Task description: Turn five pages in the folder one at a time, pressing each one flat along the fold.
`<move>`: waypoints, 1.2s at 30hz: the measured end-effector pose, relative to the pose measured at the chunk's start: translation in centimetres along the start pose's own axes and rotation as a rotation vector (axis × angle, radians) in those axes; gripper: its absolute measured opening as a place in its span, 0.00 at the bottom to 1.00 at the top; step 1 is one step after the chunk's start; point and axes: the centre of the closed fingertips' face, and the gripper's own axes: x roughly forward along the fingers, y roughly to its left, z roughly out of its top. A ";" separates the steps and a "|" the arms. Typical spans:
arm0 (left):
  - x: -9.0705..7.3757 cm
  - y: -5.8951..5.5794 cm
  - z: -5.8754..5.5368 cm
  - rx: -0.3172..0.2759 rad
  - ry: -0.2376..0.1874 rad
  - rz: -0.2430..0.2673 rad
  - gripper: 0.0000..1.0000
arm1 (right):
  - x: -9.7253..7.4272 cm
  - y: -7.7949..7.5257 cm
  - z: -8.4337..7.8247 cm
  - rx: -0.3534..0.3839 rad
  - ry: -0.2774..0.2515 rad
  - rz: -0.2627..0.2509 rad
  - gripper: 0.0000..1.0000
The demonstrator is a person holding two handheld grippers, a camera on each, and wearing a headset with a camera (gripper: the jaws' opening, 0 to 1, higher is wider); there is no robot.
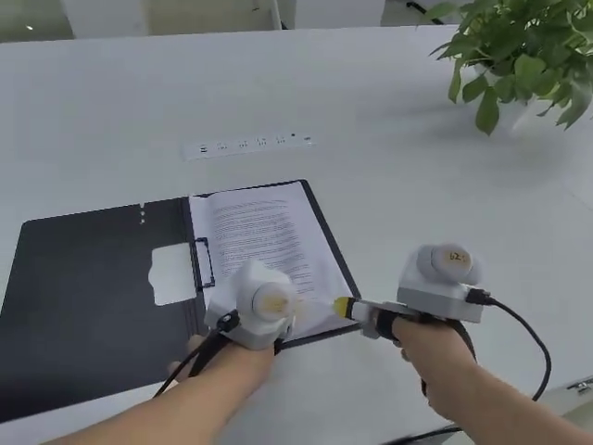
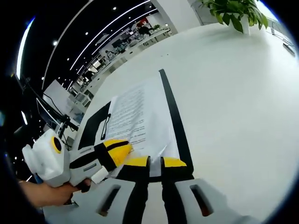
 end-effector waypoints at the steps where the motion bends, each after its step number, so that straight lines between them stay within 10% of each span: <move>1: 0.0 0.0 0.0 -0.002 0.000 0.000 0.04 | 0.0 0.0 -0.1 0.016 0.001 0.002 0.00; 21: -1.1 0.4 -0.1 -0.085 0.022 0.013 0.07 | -1.9 2.2 1.5 0.233 -0.103 0.144 0.00; 36: -9.8 3.2 3.5 -0.147 -0.141 0.033 0.16 | -6.4 11.7 4.8 0.087 -0.251 0.390 0.00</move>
